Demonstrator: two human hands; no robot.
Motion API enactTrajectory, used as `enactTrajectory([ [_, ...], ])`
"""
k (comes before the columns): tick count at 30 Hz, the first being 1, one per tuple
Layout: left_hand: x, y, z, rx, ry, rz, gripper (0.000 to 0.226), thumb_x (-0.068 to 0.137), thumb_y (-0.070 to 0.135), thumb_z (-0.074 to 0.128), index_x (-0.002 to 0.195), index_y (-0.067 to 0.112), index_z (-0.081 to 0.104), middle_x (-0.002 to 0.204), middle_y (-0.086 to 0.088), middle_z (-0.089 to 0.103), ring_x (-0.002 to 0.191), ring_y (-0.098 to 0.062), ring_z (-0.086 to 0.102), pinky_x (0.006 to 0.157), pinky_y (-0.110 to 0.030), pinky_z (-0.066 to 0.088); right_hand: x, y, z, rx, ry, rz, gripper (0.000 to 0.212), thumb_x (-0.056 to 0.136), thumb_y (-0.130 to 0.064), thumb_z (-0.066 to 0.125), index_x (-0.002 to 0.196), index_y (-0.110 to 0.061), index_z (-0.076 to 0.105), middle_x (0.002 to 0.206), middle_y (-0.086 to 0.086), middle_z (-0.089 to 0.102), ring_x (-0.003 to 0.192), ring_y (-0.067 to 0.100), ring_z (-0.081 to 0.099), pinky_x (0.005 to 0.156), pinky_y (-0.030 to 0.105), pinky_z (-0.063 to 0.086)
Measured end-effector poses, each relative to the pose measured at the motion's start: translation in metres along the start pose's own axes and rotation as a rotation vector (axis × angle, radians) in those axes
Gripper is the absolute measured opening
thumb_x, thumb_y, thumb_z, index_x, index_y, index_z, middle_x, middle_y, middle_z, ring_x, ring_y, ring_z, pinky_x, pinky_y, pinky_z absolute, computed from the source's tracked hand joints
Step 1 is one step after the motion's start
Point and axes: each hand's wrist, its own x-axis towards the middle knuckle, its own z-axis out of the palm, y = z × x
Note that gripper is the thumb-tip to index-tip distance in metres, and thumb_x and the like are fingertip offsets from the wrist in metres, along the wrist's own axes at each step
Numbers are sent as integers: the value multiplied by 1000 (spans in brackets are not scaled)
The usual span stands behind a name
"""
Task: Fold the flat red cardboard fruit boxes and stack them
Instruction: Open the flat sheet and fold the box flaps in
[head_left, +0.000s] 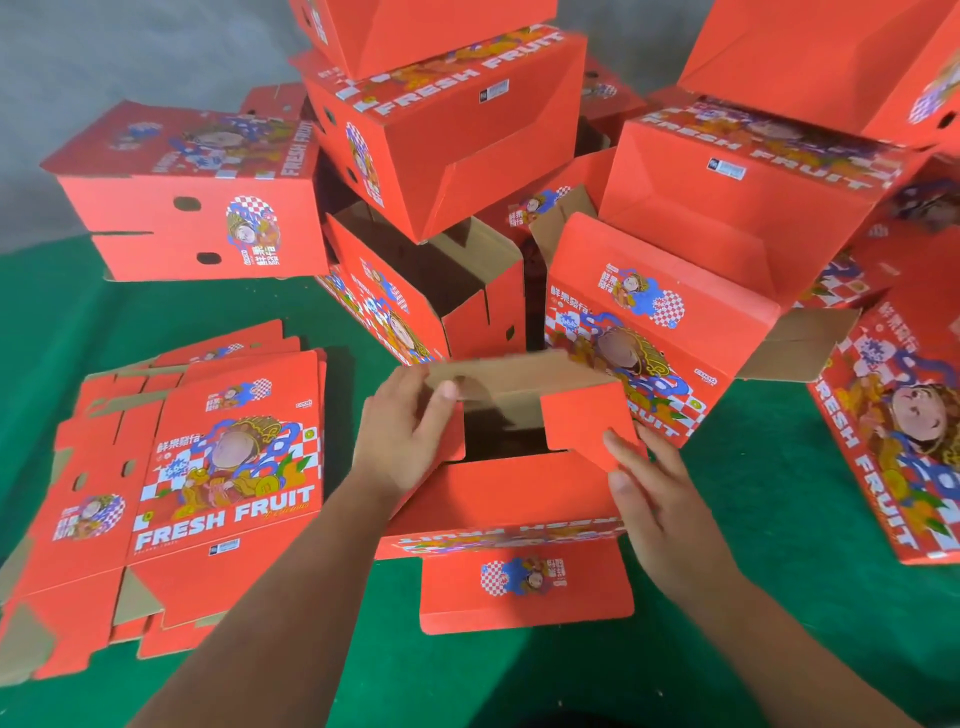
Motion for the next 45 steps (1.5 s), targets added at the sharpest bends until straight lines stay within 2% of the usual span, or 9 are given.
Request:
enactTrajectory([
  [5, -39, -9, -8, 107, -140, -64, 56, 86, 90, 34, 130, 63, 57, 143, 28, 49, 137, -18, 42, 113, -59, 31, 37, -19, -2, 215, 158, 38, 34, 94, -63, 42, 113, -40, 58, 122, -30, 44, 123, -11, 43, 107, 16, 35],
  [9, -51, 1, 5, 223, -119, -601, 115, 58, 94, 65, 153, 54, 14, 156, 4, 36, 140, -22, 44, 114, -60, 30, 66, -26, 4, -221, -239, 16, 88, 76, -76, 60, 151, -46, 26, 157, -17, 8, 151, 4, 17, 118, 29, 30],
  [16, -39, 10, 13, 369, -136, -694, 102, 59, 79, 81, 132, 38, 22, 128, -4, 46, 108, -37, 65, 95, -52, 48, 85, -38, 37, -666, -118, 99, 100, 75, -64, 75, 149, -30, 17, 146, 3, 17, 132, 36, 34, 88, 47, 53],
  [19, -41, 4, 9, 33, -31, -653, 95, 67, 78, 76, 140, 35, 32, 134, -3, 48, 119, -33, 61, 102, -44, 47, 90, -37, 35, -652, -165, 133, 113, 77, -70, 70, 158, -38, 0, 155, 3, 4, 141, 37, 25, 96, 50, 49],
  [22, -53, 0, 3, -429, 88, -797, 90, 83, 75, 63, 158, 33, 35, 154, 0, 48, 141, -22, 48, 115, -32, 34, 82, -29, 26, -383, -161, 138, 88, 82, -69, 66, 154, -46, 21, 160, -1, 9, 147, 33, 24, 111, 46, 38],
  [27, -64, 13, -14, -990, -138, -1275, 86, 72, 100, 42, 96, 29, 84, 103, -11, 80, 90, -32, 78, 79, -54, 62, 74, -40, 3, 79, -100, 324, 42, 78, -73, 58, 106, -42, 55, 125, -3, 42, 104, 11, 54, 90, 34, 42],
  [34, -77, 33, -14, -1088, 12, -970, 9, 74, 25, 66, 83, 24, 66, 78, -2, 69, 60, -16, 64, 60, -26, 49, 71, -55, -44, 432, -5, 590, 20, 94, -48, 64, 108, -33, 64, 119, 3, 67, 97, 15, 64, 76, 35, 49],
  [40, -102, 44, -3, -1235, 26, -819, 95, 66, 9, 71, 150, 30, 33, 140, -5, 62, 107, -21, 74, 72, -36, 59, 16, -9, -87, 646, -406, 485, 52, 98, -7, 55, 143, -35, 55, 132, -4, 70, 118, 15, 68, 98, 35, 51],
  [45, -114, 42, 7, -1016, -112, -747, 59, 82, 18, 79, 135, 14, 52, 107, -12, 76, 78, -21, 74, 59, -34, 58, -26, 7, -93, 379, -304, 272, 73, 88, 19, 55, 134, -37, 50, 127, -25, 65, 112, -5, 63, 81, 16, 56],
])
